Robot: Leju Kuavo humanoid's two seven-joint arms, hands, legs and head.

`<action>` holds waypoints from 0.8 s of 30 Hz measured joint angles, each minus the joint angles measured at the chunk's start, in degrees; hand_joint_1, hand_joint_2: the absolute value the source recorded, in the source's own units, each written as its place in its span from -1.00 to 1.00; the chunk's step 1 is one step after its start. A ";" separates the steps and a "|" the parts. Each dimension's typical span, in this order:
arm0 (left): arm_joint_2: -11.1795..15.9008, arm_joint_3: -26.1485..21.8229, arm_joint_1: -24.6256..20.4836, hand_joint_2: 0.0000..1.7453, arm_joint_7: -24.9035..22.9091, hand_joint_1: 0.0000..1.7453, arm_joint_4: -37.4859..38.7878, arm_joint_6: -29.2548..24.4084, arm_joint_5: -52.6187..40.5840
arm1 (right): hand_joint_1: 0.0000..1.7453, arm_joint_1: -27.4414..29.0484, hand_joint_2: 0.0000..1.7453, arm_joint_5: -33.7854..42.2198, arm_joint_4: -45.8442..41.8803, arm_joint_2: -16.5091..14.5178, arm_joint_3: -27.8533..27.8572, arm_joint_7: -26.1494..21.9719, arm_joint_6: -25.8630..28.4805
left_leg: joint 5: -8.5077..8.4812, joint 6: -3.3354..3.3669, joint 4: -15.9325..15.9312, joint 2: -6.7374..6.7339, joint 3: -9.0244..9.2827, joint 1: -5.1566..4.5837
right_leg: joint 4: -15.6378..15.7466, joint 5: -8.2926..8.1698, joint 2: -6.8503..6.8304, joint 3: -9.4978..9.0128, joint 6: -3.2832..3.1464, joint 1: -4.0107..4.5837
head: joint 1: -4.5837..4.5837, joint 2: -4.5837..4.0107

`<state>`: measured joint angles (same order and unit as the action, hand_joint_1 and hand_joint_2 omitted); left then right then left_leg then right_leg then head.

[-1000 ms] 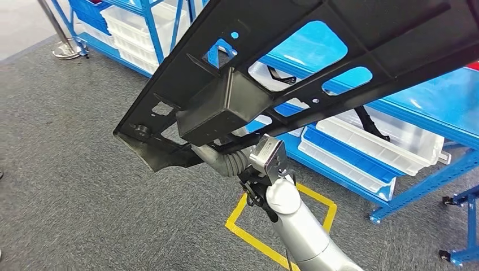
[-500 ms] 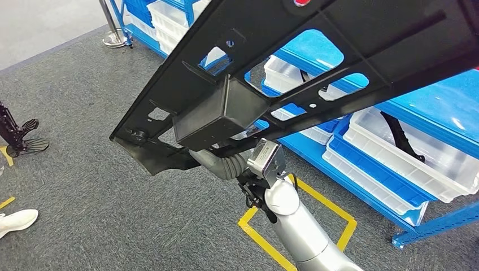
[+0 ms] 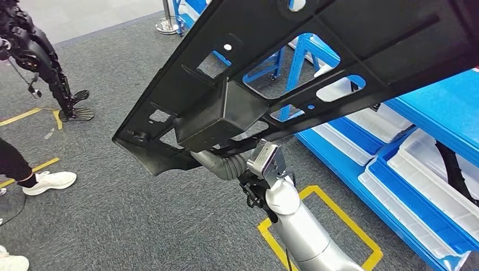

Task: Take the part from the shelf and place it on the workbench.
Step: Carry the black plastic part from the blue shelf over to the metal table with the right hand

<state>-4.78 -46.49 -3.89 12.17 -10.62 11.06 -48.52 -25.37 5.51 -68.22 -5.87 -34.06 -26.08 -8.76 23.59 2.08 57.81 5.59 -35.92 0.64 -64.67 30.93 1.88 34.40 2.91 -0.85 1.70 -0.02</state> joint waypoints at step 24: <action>-0.23 0.00 -0.15 1.00 2.37 -1.00 0.04 -0.45 0.10 | 1.00 -1.44 1.00 0.02 1.34 -0.84 -0.14 -0.37 -0.18 | 1.14 -0.38 0.97 -5.95 -0.02 0.29 | -0.49 1.68 -3.94 -0.16 -1.37 0.54 | 0.14 0.00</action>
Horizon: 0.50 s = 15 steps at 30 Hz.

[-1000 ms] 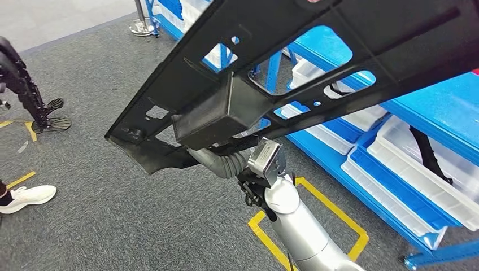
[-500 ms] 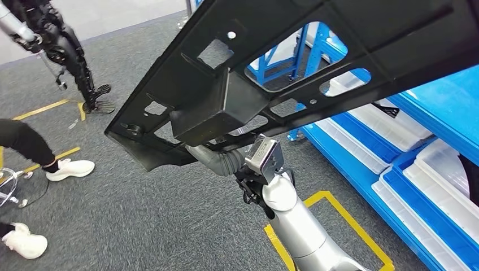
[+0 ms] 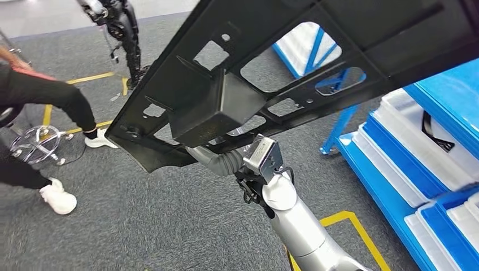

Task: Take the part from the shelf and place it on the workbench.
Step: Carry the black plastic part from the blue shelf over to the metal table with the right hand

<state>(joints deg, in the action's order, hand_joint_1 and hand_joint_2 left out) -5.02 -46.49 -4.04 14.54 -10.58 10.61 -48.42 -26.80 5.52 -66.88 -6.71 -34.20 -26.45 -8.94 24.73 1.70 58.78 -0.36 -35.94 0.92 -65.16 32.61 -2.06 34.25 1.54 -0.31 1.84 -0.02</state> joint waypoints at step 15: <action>0.31 0.04 0.97 1.00 0.94 -1.00 0.07 -1.36 -1.21 | 1.00 1.80 1.00 -0.28 -0.11 0.46 -0.23 -1.31 0.77 | 3.70 -2.16 7.40 2.77 -4.47 -0.23 | 7.00 -4.79 1.69 -2.25 -1.49 -0.53 | -0.22 0.00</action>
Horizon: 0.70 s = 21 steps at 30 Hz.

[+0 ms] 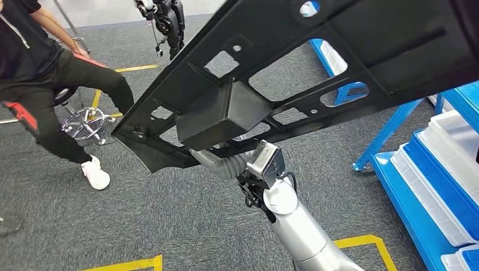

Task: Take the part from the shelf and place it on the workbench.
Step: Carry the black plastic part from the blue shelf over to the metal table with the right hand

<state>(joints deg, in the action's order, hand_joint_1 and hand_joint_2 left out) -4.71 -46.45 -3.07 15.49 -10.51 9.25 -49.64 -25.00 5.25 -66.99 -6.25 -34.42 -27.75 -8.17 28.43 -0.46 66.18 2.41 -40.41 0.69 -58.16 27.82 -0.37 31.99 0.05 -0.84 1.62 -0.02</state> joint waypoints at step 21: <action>0.11 0.00 -0.47 1.00 0.73 -1.00 0.02 0.48 -0.84 | 1.00 1.55 1.00 0.09 -0.58 1.72 -0.02 -0.21 0.70 | -3.75 2.95 -7.89 3.33 5.20 -0.20 | -7.08 2.57 2.28 3.59 2.90 0.12 | 0.30 0.00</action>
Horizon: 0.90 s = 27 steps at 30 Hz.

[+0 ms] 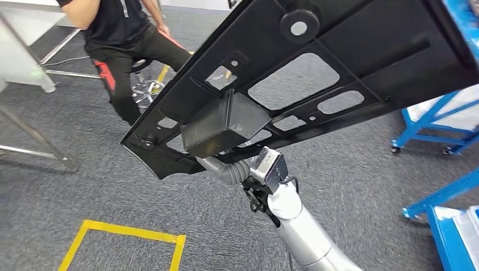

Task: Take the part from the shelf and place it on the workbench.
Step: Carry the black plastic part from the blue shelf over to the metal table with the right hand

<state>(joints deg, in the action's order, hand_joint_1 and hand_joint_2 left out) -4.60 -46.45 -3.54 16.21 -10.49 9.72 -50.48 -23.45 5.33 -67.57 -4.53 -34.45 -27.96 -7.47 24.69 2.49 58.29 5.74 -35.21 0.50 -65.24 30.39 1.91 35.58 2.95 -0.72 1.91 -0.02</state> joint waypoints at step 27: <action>-0.36 0.07 -0.11 1.00 -0.46 -1.00 0.28 -1.17 0.15 | 1.00 -3.02 1.00 0.17 1.95 -1.24 -0.03 0.00 -2.17 | -0.37 -0.37 -0.14 -2.85 -0.64 0.56 | -9.54 4.89 -2.10 3.84 -1.35 0.19 | 0.05 0.00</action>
<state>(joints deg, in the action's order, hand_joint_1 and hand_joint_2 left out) -4.96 -46.38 -3.65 15.75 -10.21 8.55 -50.33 -26.47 5.51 -65.63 -5.77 -34.47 -27.96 -9.64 24.32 2.12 58.14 2.90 -35.85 1.05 -74.78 35.28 -0.20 39.42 1.60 -0.52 1.96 -0.02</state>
